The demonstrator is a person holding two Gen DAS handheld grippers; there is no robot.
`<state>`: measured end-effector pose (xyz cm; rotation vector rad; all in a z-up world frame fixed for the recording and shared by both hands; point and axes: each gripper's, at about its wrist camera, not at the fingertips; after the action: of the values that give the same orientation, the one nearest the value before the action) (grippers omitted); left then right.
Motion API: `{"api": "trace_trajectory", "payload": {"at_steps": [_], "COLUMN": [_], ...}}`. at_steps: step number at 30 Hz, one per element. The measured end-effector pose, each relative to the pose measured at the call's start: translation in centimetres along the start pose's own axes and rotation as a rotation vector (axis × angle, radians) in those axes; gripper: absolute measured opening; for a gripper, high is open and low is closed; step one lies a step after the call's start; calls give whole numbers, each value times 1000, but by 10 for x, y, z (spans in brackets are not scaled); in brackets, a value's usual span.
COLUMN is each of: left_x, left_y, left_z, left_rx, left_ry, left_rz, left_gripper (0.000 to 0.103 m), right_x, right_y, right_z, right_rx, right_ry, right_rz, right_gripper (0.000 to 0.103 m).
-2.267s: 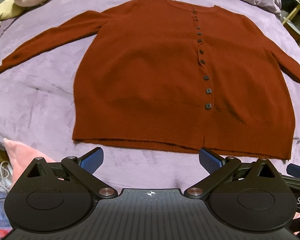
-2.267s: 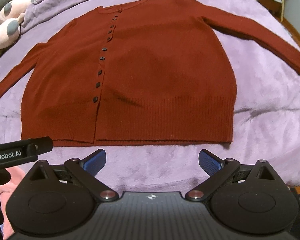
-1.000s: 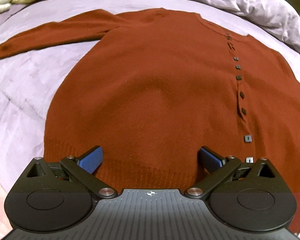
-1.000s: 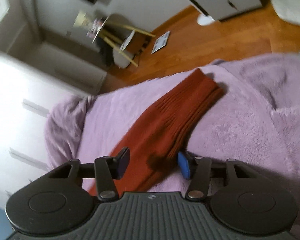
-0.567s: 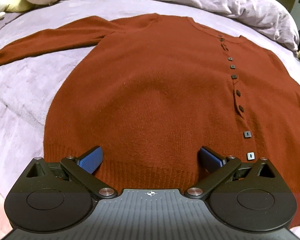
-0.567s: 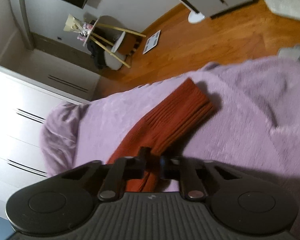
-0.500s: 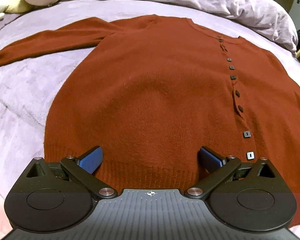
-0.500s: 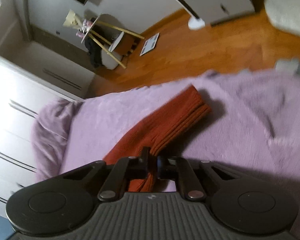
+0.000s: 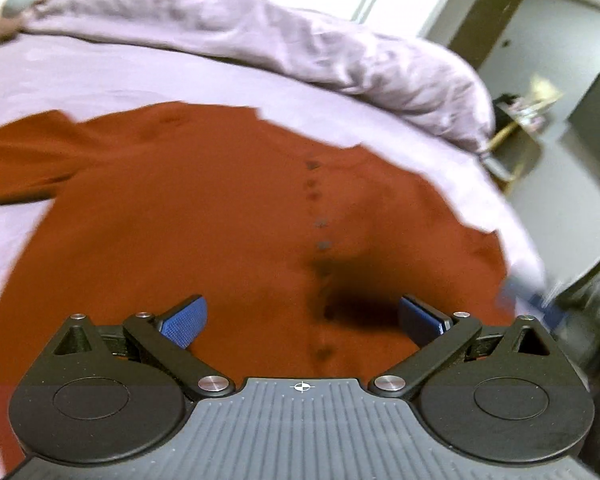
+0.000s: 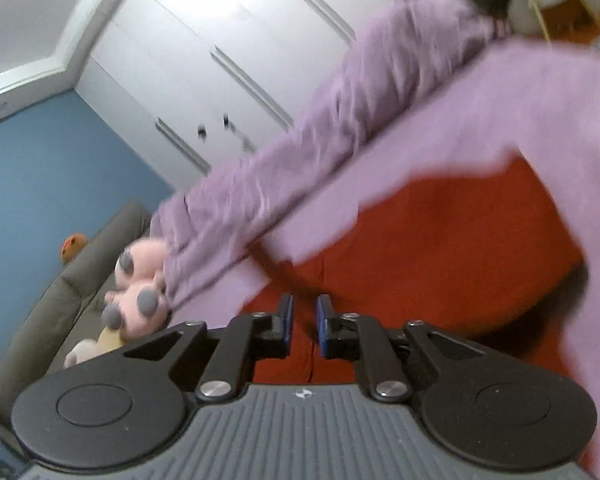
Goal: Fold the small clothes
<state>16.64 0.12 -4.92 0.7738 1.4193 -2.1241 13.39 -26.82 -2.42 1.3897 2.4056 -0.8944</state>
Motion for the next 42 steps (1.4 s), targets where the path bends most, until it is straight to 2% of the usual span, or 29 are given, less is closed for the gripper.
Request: {"api": "trace_trajectory", "payload": {"at_steps": [3,5,8,14,15,17,19,20,23,25,30,33,35,36,40,42], "left_x": [-15,-21,-23,-9,-8,-7,-6,-5,-3,-3,-2,-5,-7,-9,-14,-17], "left_y": [26,45,63,63,65,68,68,67,73,79,91,92,93,94,93,88], "left_z": [-3,-7,-19,-52,-54,-58,-59,-60,-58,-56,-54,-50,-49,-49,-50,-51], "left_rx": [76,84,67,193,206,232,261,273,310,334,333,305,283,279,247,259], "left_ry": [-20,-23,-61,-284,-310,-347,-369,-373,-384,-392,-413,-389,-382,-375,-345,-339], "left_rz": [-8,-29,-69,-90,-98,-117,-127,-129,-159,-178,-195,-202,-210,-216,-225,-206], "left_gripper": [103,103,103,102,100,88,85,80,72,71,68,50,22,16,6,6], "right_x": [20,27,35,40,40,40,39,40,43,45,46,44,44,43,44,44], "right_y": [9,5,-10,-23,-21,-16,-7,-5,1,4,8,7,7,7,7,8], "right_z": [27,43,59,67,68,68,63,62,59,59,57,57,55,55,53,53], "right_rx": [32,53,101,126,126,115,107,103,96,95,100,104,109,110,128,129], "right_ry": [128,173,168,157,155,169,176,175,177,187,189,186,178,175,170,164], "right_rz": [-62,-84,-78,-63,-62,-68,-73,-78,-89,-97,-112,-109,-103,-97,-70,-62], "right_gripper": [13,13,14,18,18,19,19,19,20,20,20,20,20,20,20,20]}}
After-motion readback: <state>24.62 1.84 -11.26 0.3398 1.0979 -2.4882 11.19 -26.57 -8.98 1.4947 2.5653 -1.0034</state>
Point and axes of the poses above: each gripper's, at about its wrist camera, not at the fingertips, and y roughly the way its jaws point, z to its right, x to its underside, and after that the axes turned 8 degrees about y, right-handed
